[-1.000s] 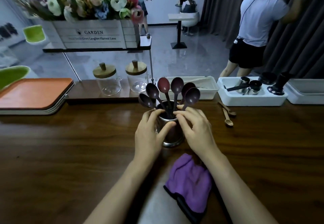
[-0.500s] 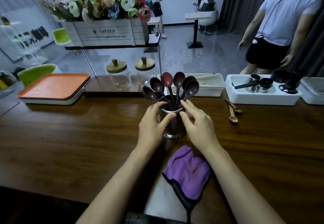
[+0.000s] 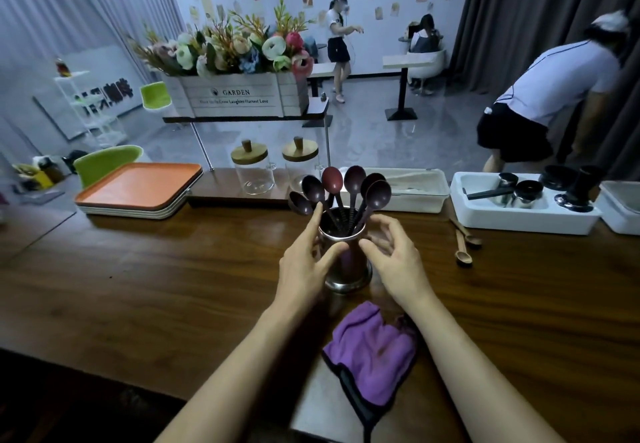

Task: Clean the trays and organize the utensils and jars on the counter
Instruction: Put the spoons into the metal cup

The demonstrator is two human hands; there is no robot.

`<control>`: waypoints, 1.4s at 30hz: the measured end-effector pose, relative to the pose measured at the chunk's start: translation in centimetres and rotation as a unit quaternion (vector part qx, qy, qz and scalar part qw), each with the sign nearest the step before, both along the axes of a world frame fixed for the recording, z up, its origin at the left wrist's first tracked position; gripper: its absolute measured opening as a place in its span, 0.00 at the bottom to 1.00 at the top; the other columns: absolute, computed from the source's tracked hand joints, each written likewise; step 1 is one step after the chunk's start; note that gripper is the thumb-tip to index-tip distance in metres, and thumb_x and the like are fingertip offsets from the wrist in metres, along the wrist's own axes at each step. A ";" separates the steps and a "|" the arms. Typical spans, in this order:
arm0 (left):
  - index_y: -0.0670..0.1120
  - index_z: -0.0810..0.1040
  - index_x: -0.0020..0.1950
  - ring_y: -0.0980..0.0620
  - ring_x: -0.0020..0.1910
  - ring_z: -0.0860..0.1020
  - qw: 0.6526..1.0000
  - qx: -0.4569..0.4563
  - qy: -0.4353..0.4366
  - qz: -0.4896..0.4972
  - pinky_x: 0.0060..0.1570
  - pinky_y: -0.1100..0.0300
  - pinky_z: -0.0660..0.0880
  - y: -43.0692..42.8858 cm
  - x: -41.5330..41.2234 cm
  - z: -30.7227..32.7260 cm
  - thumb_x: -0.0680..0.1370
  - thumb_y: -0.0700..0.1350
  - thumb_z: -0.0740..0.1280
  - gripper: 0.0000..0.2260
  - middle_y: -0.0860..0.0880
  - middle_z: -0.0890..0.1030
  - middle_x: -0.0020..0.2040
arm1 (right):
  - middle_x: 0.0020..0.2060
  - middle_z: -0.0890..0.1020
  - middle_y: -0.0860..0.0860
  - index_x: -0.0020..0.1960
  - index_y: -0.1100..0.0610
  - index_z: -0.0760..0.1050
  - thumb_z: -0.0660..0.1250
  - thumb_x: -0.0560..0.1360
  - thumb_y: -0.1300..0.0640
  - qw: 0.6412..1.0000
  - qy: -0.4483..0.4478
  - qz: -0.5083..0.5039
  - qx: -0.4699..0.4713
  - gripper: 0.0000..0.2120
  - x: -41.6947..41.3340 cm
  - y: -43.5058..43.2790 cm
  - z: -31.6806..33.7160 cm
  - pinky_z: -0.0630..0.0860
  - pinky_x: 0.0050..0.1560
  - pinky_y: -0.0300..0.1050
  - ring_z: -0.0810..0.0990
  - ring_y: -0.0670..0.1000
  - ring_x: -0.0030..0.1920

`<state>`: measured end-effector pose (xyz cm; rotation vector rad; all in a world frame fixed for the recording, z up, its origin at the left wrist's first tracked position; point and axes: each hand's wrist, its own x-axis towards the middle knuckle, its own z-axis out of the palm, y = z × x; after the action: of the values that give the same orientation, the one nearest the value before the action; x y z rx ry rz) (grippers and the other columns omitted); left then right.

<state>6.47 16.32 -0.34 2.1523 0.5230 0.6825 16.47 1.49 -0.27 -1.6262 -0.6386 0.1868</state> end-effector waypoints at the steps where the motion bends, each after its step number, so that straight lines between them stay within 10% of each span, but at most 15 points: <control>1: 0.73 0.56 0.78 0.64 0.49 0.76 1.000 0.006 -0.003 0.004 0.59 0.52 0.77 0.0 -0.2 0.0 0.77 0.57 0.73 0.36 0.62 0.77 0.49 | 0.51 0.80 0.31 0.65 0.42 0.73 0.73 0.76 0.57 1.000 0.005 -0.001 -0.007 0.21 0.1 0.2 0.1 0.77 0.63 0.45 0.80 0.37 0.57; 9: 0.72 0.66 0.74 0.66 0.52 0.80 0.997 0.034 -0.033 0.066 0.57 0.65 0.76 0.5 -2.5 -1.1 0.80 0.47 0.72 0.30 0.55 0.86 0.51 | 0.49 0.76 0.28 0.71 0.47 0.74 0.69 0.79 0.51 0.999 -0.005 0.005 -0.035 0.21 0.6 2.1 1.2 0.73 0.64 0.43 0.77 0.37 0.54; 16: 0.64 0.72 0.74 0.62 0.57 0.82 0.997 -0.014 -0.018 0.072 0.61 0.55 0.79 1.0 -2.0 -1.7 0.77 0.56 0.74 0.27 0.56 0.84 0.61 | 0.48 0.83 0.31 0.56 0.39 0.75 0.70 0.78 0.61 0.997 0.053 0.054 0.026 0.16 1.3 3.0 1.0 0.73 0.58 0.31 0.80 0.36 0.56; 21: 0.68 0.68 0.75 0.62 0.58 0.81 0.999 -0.011 -0.021 0.047 0.61 0.55 0.79 0.9 -1.3 -1.1 0.78 0.51 0.74 0.28 0.61 0.81 0.64 | 0.61 0.81 0.45 0.68 0.44 0.71 0.72 0.74 0.68 0.991 0.058 0.108 0.046 0.29 1.4 2.3 0.1 0.73 0.58 0.30 0.79 0.40 0.62; 27: 0.71 0.67 0.73 0.66 0.57 0.81 0.998 -0.036 -0.021 0.044 0.63 0.52 0.78 0.6 -1.3 -0.6 0.78 0.55 0.72 0.27 0.64 0.83 0.59 | 0.60 0.79 0.36 0.69 0.42 0.67 0.72 0.74 0.69 0.994 0.048 0.085 0.041 0.33 0.9 2.5 -0.5 0.72 0.56 0.26 0.76 0.33 0.62; 36: 0.63 0.74 0.73 0.74 0.54 0.78 0.993 -0.061 -0.067 0.078 0.56 0.74 0.72 5.9 -4.9 0.8 0.77 0.52 0.75 0.25 0.68 0.82 0.50 | 0.55 0.79 0.26 0.62 0.25 0.71 0.77 0.70 0.47 0.997 -0.009 0.072 -0.027 0.27 -2.3 8.5 0.9 0.73 0.66 0.40 0.76 0.33 0.62; 42: 0.64 0.74 0.72 0.77 0.51 0.76 0.988 -0.050 -0.068 0.127 0.52 0.78 0.69 15.7 -7.9 2.7 0.76 0.55 0.74 0.25 0.66 0.83 0.51 | 0.65 0.76 0.36 0.76 0.43 0.66 0.75 0.74 0.50 0.995 -0.019 0.096 -0.038 0.34 -4.9 18.6 2.6 0.69 0.72 0.47 0.72 0.35 0.67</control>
<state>-1.41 32.06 2.31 1.9480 0.7485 0.9163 11.53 20.09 2.35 -1.6439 -0.8254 0.3247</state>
